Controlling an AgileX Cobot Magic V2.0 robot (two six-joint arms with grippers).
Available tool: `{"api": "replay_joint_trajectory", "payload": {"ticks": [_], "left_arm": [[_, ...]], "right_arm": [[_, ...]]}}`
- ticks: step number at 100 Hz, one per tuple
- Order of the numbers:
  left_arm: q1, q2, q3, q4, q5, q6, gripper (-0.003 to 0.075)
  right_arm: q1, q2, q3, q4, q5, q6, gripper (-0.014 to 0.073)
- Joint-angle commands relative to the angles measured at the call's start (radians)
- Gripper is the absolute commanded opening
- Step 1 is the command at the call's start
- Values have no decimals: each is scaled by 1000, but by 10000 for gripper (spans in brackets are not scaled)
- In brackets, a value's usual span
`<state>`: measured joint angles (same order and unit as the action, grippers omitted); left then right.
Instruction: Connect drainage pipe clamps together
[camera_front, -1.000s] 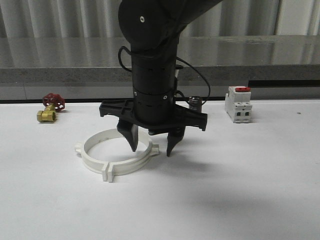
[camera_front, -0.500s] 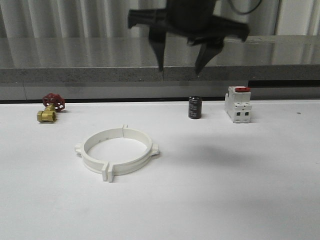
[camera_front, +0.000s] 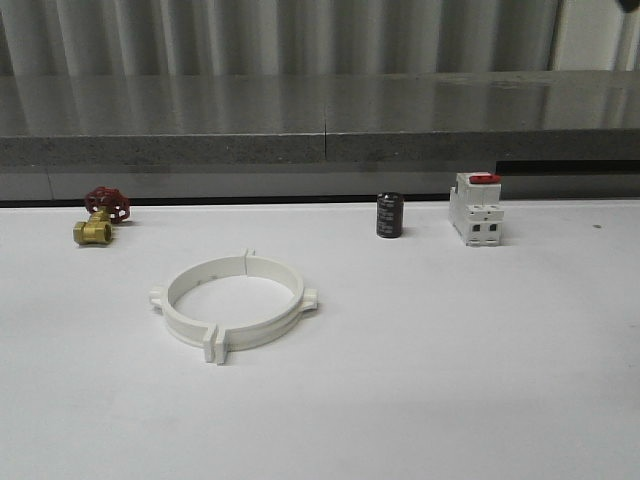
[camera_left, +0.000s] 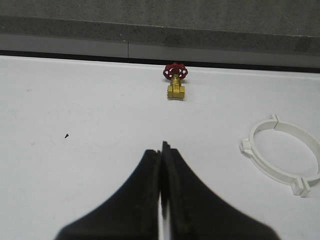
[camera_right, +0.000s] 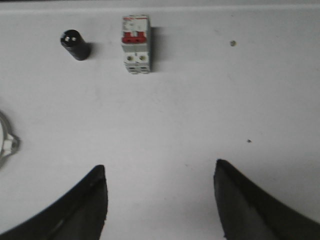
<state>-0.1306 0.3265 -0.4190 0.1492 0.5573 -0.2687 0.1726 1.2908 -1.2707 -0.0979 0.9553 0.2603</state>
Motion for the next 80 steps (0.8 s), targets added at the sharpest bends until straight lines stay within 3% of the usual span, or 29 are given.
{"api": "replay_joint_trajectory", "payload": {"ticks": [1, 16, 53, 67, 80], "left_arm": [[1, 5, -27, 3, -76, -2, -20], [1, 5, -27, 3, -76, -2, -20], [1, 5, -27, 3, -76, -2, -20], [1, 5, -27, 3, -76, -2, -20], [1, 5, -27, 3, -76, -2, -20]], "right_arm": [[-81, -121, 51, 57, -54, -102, 470], [-181, -281, 198, 129, -89, -141, 469], [-180, -707, 512, 136, -54, -167, 453], [-180, -816, 588, 136, -54, -167, 351], [-180, -854, 612, 136, -35, -167, 171]]}}
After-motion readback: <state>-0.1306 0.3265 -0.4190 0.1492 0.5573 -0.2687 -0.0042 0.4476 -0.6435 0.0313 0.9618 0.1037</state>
